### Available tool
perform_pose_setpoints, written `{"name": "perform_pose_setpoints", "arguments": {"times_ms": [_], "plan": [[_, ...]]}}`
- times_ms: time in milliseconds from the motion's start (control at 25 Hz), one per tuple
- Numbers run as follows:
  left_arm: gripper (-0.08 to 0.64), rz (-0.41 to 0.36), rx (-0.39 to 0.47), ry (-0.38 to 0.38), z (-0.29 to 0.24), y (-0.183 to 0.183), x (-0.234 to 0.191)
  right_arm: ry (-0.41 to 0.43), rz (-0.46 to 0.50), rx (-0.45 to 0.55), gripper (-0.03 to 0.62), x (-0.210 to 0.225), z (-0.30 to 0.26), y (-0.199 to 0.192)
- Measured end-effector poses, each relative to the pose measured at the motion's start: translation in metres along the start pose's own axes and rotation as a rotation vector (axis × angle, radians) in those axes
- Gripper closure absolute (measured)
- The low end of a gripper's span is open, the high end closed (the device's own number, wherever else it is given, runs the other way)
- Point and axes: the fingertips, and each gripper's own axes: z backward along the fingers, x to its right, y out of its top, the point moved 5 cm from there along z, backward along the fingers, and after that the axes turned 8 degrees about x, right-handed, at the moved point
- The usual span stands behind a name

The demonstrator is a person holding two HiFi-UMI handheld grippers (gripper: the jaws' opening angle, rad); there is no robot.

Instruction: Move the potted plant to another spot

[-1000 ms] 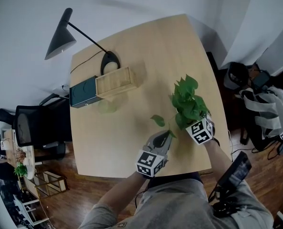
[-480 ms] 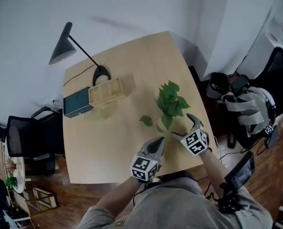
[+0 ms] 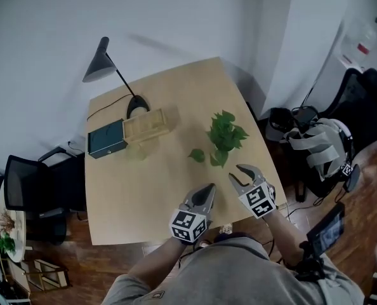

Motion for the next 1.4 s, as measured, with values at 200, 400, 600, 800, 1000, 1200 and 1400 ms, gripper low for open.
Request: {"name": "perform_pose_setpoints", "arguments": {"times_ms": [200,400,600,800,1000,1200,1400], "plan": [[0.566,0.001,0.030,0.015,0.035,0.004,0.002,-0.017,0.011,0.016,0.567,-0.034,0.015,0.011],[0.566,0.005,0.037,0.031,0.076,0.002,0.004,0.004,0.027,0.016,0.584,-0.076,0.026,0.020],[0.566,0.023,0.042,0.038,0.115,-0.003,0.005,0.013,0.025,-0.014,0.586,-0.117,0.042,0.021],[0.566,0.031,0.041,0.053,0.142,-0.009,0.007,0.049,0.007,-0.008,0.586,-0.156,0.055,0.026],[0.566,0.024,0.065,0.073,0.154,-0.010,0.018,0.092,-0.037,0.004,0.586,-0.178,0.070,0.024],[0.566,0.029,0.076,0.093,0.157,-0.010,0.026,0.118,-0.072,0.023,0.586,-0.183,0.077,0.025],[0.566,0.040,0.071,0.107,0.155,-0.016,0.035,0.128,-0.119,0.041,0.586,-0.177,0.082,0.020]]}}
